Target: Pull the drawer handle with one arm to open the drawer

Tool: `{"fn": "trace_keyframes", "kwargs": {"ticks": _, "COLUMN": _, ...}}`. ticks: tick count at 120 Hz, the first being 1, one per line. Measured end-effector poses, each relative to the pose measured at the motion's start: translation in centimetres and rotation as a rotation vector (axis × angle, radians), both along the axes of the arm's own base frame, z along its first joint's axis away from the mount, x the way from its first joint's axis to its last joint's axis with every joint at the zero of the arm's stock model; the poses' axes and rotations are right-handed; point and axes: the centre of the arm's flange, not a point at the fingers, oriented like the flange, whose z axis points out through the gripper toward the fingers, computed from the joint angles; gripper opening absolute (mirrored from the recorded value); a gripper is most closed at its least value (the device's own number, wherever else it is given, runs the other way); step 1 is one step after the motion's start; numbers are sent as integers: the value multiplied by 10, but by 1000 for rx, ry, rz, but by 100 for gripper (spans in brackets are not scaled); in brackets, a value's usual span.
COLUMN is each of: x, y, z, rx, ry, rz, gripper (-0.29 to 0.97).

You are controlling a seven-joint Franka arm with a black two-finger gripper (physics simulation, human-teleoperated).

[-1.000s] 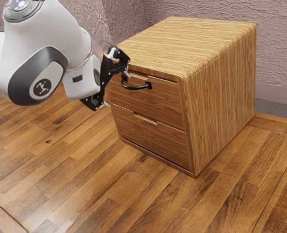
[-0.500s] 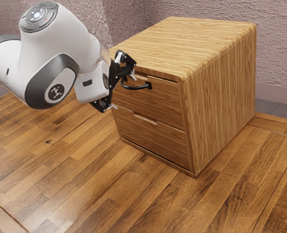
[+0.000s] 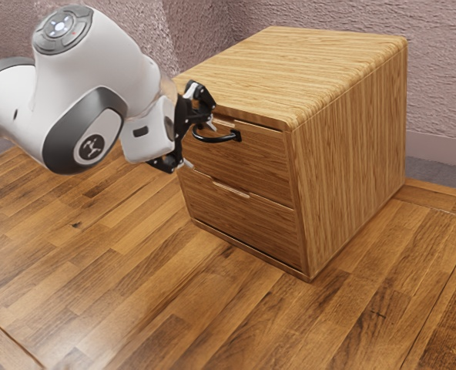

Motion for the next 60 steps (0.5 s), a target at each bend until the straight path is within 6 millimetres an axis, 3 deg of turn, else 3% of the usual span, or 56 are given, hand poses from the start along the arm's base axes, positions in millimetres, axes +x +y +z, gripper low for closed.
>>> {"fn": "trace_keyframes", "kwargs": {"ticks": 29, "x": -1, "y": -7, "z": 4, "rx": 4, "ry": -16, "rz": -14, "gripper": 38}}
{"fn": "trace_keyframes", "kwargs": {"ticks": 60, "x": 1, "y": 1, "z": 5, "rx": -5, "ry": -36, "rz": -4, "gripper": 23}}
